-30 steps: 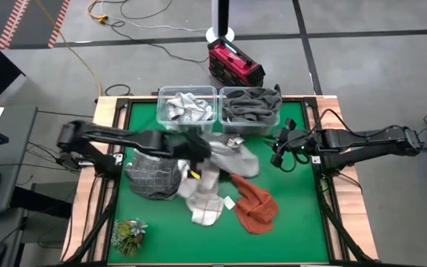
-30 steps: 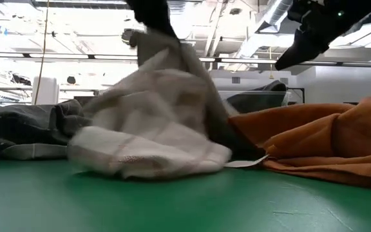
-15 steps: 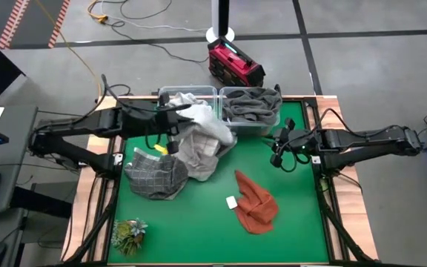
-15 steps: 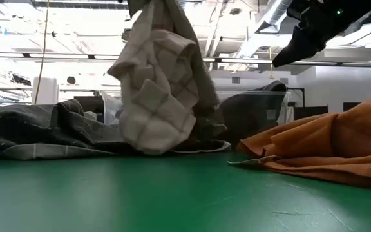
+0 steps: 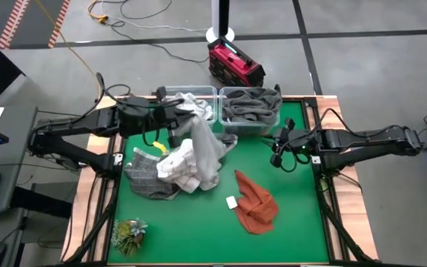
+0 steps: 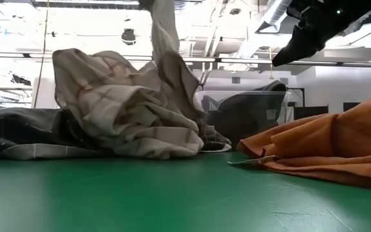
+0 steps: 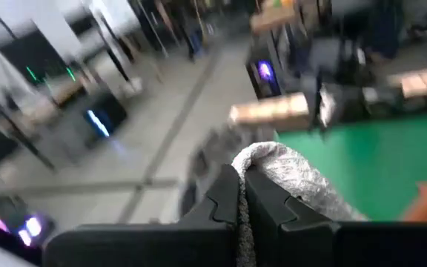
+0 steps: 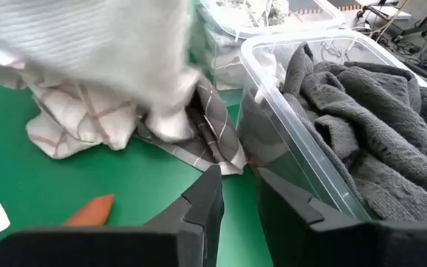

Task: Sort towels by color in basket
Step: Put the gray towel into the left transparent bin

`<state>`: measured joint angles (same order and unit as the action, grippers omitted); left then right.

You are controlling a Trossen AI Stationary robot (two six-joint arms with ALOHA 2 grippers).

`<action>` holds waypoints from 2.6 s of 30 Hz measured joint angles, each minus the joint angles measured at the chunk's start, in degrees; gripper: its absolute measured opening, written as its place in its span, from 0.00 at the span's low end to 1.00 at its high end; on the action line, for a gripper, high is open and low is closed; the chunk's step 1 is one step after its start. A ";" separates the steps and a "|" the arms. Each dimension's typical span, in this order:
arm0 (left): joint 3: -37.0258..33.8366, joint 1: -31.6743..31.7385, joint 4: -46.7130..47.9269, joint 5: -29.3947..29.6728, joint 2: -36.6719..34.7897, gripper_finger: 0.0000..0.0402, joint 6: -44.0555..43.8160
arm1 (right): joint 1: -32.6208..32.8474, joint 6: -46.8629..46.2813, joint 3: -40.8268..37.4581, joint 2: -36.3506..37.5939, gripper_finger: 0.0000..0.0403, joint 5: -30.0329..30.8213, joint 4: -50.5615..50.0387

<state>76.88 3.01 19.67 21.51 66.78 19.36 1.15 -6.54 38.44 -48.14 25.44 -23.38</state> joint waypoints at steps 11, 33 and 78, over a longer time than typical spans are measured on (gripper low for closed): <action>0.00 5.94 -26.52 10.42 -0.11 0.02 26.61 | 0.00 0.60 0.00 0.00 0.28 0.10 0.35; -0.22 33.09 -12.20 10.52 12.26 0.03 14.83 | 0.00 1.92 0.02 0.00 0.28 0.17 1.43; 4.38 34.57 12.53 -20.53 33.76 0.03 7.92 | 0.03 2.08 0.02 0.00 0.28 -0.16 2.89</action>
<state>81.26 37.58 32.20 0.98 100.54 27.28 1.17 -4.46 38.46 -48.14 25.28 -20.49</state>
